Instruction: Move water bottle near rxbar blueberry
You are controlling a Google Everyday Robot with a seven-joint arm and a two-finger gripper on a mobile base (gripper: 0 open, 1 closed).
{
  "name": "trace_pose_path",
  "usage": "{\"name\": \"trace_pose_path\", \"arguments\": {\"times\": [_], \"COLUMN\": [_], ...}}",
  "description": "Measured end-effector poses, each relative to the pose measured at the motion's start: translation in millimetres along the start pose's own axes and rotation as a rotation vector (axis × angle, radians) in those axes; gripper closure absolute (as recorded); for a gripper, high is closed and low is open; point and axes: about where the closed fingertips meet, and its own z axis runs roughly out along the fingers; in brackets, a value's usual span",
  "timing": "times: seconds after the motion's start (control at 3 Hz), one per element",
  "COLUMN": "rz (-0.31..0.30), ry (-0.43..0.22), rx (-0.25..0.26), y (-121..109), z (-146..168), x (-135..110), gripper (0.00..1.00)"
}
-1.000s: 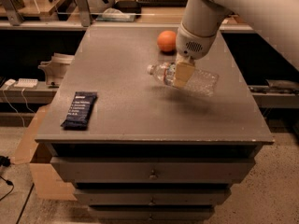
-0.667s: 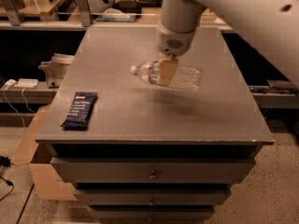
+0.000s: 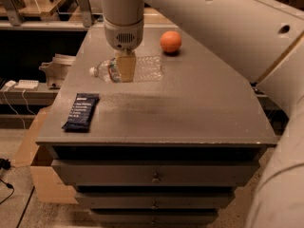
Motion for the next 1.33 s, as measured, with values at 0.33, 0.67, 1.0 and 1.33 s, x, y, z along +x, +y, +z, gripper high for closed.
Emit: {"name": "trace_pose_path", "arguments": {"times": [0.33,0.67,1.0,1.33], "rz": [0.0,-0.051,-0.144,-0.204], "ry": [-0.003,-0.024,-0.086,-0.151], "rx": [0.004,-0.008,-0.025,-0.051], "y": [-1,-7,-7,-6], "z": [0,12,27,45], "x": [-1,-21,-50,-70], "gripper": [1.0,1.0,1.0,1.0]}}
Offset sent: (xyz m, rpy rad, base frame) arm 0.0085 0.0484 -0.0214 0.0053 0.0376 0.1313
